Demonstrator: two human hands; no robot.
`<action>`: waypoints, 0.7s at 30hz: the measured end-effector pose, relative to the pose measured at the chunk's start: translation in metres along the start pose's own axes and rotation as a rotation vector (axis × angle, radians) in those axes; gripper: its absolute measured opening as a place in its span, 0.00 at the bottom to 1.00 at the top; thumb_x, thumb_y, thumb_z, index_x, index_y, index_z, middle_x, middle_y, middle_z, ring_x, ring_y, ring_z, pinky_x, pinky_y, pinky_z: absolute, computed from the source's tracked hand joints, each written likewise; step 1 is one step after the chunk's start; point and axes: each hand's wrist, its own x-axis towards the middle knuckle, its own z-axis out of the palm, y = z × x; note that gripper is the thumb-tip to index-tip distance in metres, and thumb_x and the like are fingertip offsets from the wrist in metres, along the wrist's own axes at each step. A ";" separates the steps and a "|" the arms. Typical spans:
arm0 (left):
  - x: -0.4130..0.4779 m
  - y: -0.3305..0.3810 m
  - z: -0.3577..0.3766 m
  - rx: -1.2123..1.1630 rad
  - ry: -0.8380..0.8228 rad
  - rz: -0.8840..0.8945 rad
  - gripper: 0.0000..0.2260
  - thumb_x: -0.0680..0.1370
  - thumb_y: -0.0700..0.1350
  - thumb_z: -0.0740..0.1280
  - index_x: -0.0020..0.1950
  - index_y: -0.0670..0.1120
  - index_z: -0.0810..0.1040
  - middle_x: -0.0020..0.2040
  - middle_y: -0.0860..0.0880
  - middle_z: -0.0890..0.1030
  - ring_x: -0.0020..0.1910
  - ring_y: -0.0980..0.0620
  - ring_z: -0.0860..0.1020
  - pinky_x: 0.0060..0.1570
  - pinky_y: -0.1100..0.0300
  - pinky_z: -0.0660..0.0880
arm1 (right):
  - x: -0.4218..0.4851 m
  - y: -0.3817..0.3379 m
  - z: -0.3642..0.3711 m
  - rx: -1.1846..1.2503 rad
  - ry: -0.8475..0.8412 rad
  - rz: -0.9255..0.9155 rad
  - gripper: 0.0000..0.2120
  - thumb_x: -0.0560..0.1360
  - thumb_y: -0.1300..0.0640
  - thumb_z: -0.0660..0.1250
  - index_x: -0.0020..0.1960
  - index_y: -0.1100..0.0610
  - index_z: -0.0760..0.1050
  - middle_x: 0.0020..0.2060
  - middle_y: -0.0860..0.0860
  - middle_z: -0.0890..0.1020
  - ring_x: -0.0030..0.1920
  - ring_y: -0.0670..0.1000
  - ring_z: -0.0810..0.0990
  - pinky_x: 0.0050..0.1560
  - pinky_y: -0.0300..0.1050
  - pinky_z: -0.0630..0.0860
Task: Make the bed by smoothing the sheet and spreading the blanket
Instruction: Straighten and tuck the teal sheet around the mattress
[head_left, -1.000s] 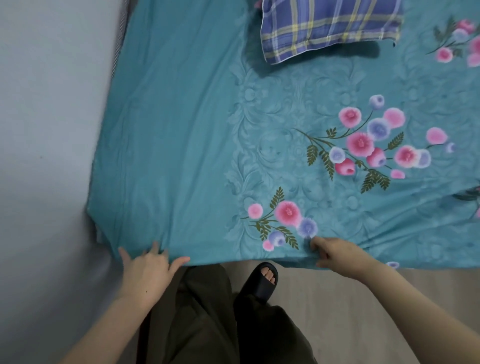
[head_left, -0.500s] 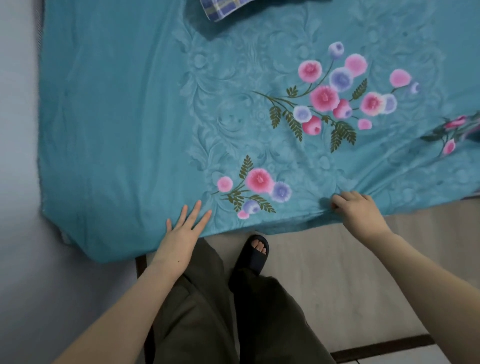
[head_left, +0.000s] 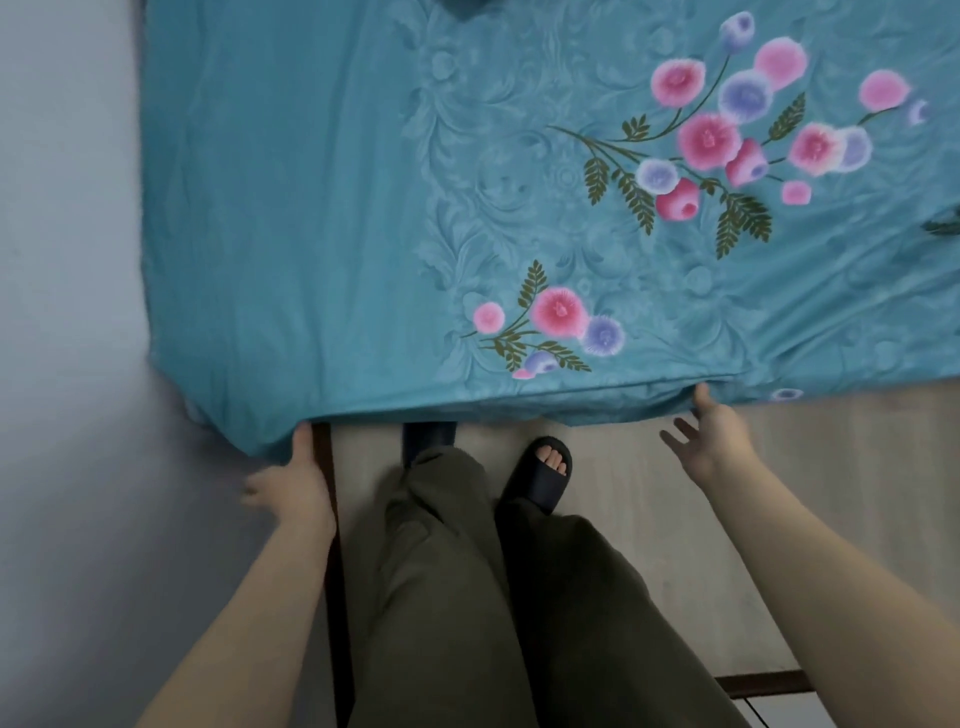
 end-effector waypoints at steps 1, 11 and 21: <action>0.004 -0.001 0.001 -0.150 -0.129 -0.114 0.38 0.74 0.59 0.69 0.76 0.41 0.58 0.76 0.43 0.61 0.68 0.44 0.67 0.67 0.46 0.67 | 0.002 0.003 0.003 0.013 -0.063 0.020 0.29 0.77 0.46 0.65 0.74 0.53 0.62 0.69 0.53 0.69 0.68 0.54 0.70 0.65 0.55 0.71; 0.043 0.023 0.015 -0.433 -0.194 -0.127 0.06 0.77 0.44 0.70 0.45 0.44 0.75 0.42 0.49 0.80 0.38 0.55 0.81 0.44 0.60 0.78 | 0.003 0.010 0.018 -0.006 -0.021 -0.055 0.23 0.75 0.42 0.67 0.66 0.49 0.71 0.44 0.42 0.80 0.46 0.39 0.79 0.57 0.42 0.71; 0.052 0.015 -0.001 -0.434 -0.237 -0.114 0.22 0.74 0.45 0.73 0.63 0.46 0.69 0.60 0.49 0.77 0.53 0.51 0.80 0.53 0.58 0.76 | -0.021 0.022 -0.001 0.163 0.032 -0.114 0.15 0.78 0.62 0.65 0.63 0.55 0.70 0.59 0.52 0.79 0.58 0.51 0.80 0.63 0.50 0.74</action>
